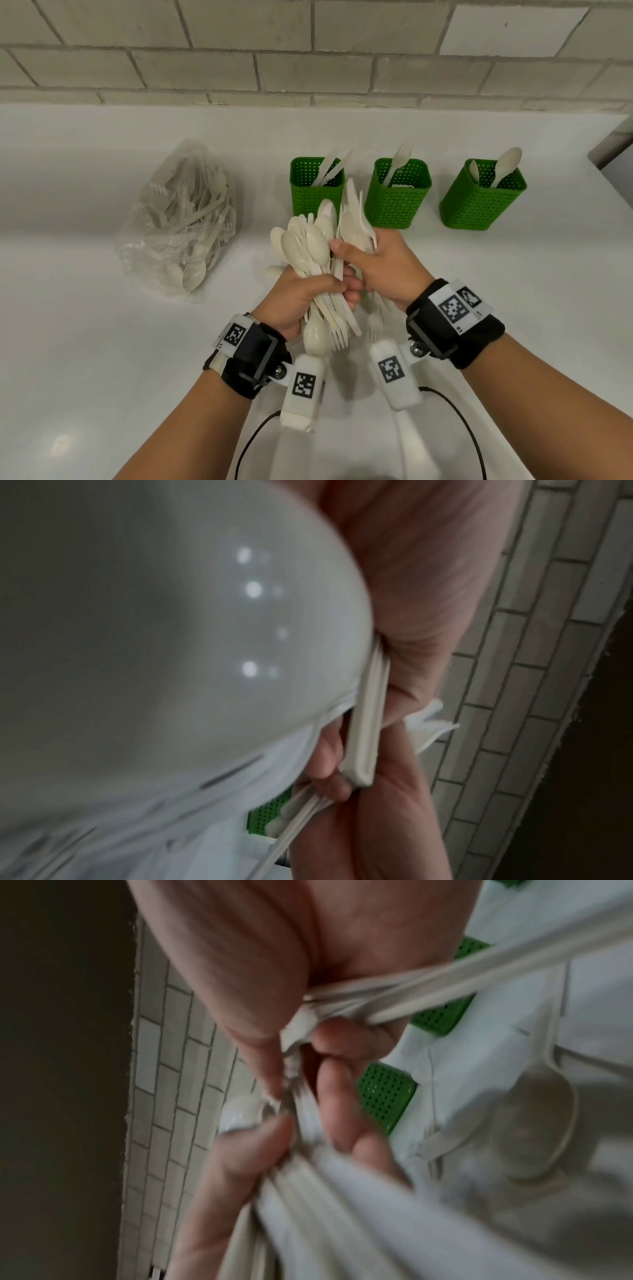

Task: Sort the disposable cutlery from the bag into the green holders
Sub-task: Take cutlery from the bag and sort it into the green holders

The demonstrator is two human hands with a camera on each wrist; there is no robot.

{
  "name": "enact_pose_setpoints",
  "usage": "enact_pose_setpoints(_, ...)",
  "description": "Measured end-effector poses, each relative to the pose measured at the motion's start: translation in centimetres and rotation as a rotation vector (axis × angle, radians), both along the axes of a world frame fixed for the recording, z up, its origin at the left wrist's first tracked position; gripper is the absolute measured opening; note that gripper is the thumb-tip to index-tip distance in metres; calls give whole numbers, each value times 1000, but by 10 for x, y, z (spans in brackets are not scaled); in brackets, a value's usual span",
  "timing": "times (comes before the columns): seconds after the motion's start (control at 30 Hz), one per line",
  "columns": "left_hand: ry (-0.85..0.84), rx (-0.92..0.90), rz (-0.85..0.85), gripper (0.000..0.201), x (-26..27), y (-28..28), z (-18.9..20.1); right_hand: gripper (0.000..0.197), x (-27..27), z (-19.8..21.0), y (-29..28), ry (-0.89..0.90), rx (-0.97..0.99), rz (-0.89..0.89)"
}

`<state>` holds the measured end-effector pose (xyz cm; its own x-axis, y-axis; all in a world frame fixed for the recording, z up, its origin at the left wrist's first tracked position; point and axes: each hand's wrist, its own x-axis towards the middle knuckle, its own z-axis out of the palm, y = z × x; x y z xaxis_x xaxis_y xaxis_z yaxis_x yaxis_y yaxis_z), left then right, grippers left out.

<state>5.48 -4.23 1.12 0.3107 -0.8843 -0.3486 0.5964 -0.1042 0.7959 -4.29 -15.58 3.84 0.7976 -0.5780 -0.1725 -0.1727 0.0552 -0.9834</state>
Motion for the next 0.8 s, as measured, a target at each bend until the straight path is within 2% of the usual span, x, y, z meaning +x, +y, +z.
enact_pose_setpoints(0.07, 3, 12, -9, 35, 1, 4, -2, 26, -2, 1, -9, 52, -96, -60)
enact_pose_setpoints(0.13, -15, 34, 0, 35, 3, 7, -3, 17, -2, 1, -18, 51, -136, -248)
enact_pose_setpoints(0.2, -18, 56, 18, 30, 4, 8, -4, 10, -3, 7, -25, -79, -65, -421)
enact_pose_setpoints(0.23, -15, 68, 17, 30, 5, 8, -4, 6, -5, 10, -27, -148, -70, -448)
enact_pose_setpoints(0.27, -13, 79, 10, 30, 6, 8, -4, 2, -8, 12, -29, -188, -137, -415)
enact_pose_setpoints(0.3, -14, 85, -3, 30, 6, 8, -4, 10, -12, 12, -31, -187, -273, -317)
enact_pose_setpoints(0.4, -22, 62, -70, 29, 6, 9, 0, 38, -17, 6, -27, 9, -861, 162)
enact_pose_setpoints(0.43, -17, 38, -87, 29, 5, 9, 1, 39, -18, 4, -26, 50, -1023, 226)
enact_pose_setpoints(0.5, 6, 1, -97, 31, 6, 12, 3, 23, -20, 5, -28, 59, -1218, 256)
enact_pose_setpoints(0.57, 44, -19, -104, 39, 7, 14, 4, 17, -22, 9, -30, 41, -1310, 274)
enact_pose_setpoints(0.63, 85, -30, -119, 45, 8, 15, 5, 26, -23, 9, -25, 2, -1339, 328)
enact_pose_setpoints(0.73, 64, -25, -134, 41, 6, 15, 6, 40, -23, 7, -14, -37, -1369, 369)
enact_pose_setpoints(0.8, 76, 4, -153, 43, 5, 17, 5, 32, -23, 9, -14, -6, -1422, 375)
